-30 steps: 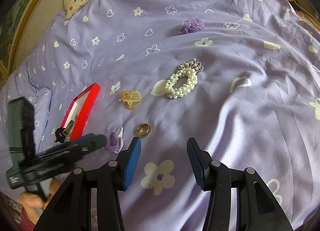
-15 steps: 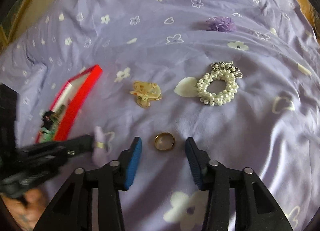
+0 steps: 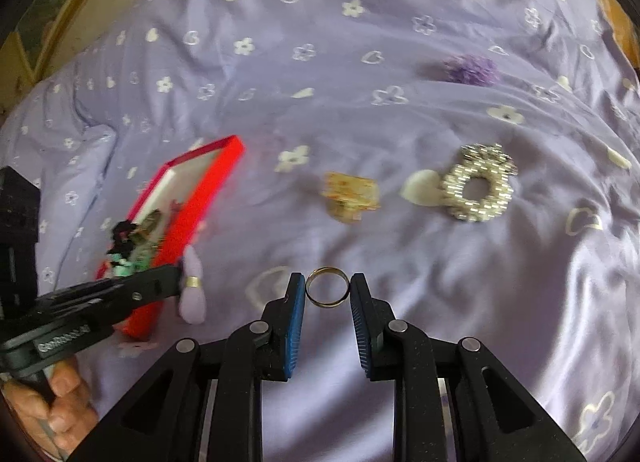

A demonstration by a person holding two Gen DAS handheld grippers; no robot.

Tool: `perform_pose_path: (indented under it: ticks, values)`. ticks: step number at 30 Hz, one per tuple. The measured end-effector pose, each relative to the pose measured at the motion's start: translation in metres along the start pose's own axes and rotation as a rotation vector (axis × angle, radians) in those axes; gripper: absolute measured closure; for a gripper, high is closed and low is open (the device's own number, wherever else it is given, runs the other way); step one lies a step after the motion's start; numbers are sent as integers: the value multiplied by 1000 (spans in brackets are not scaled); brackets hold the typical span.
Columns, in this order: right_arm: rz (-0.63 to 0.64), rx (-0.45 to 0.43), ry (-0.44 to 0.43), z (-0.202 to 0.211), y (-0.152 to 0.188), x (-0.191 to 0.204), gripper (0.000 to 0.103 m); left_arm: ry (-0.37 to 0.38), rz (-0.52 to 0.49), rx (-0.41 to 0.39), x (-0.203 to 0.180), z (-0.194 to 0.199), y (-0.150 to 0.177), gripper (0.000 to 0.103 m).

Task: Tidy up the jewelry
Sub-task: 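Carry the purple hair tie and gold ring over the box lid with both tools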

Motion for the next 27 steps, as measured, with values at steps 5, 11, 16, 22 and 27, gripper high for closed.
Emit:
perform_pose_path:
  ticks: [5, 11, 16, 22, 27]
  values:
    - [45, -7, -31, 4, -1, 32, 80, -9, 40, -36, 22, 22, 5, 99]
    - [103, 1, -63, 2, 1, 69, 80, -19, 83, -77, 47, 46, 12, 99]
    - [140, 15, -89, -4, 2, 97, 80, -31, 134, -99, 74, 62, 20, 99]
    - [178, 30, -112, -11, 4, 125, 80, -42, 188, -119, 104, 77, 30, 99]
    - [204, 41, -133, -18, 5, 146, 80, -58, 220, -133, 125, 88, 36, 99]
Point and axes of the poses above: each gripper's, at about its wrist camera, not at the fingertips, and z roughly against the way its jaws point, x to its left, y to its underside, the point moved 10 cm from there along -z, roughly the way its jaws point, and after that the axes turned 13 degrees about x, right-handed, at the moved point
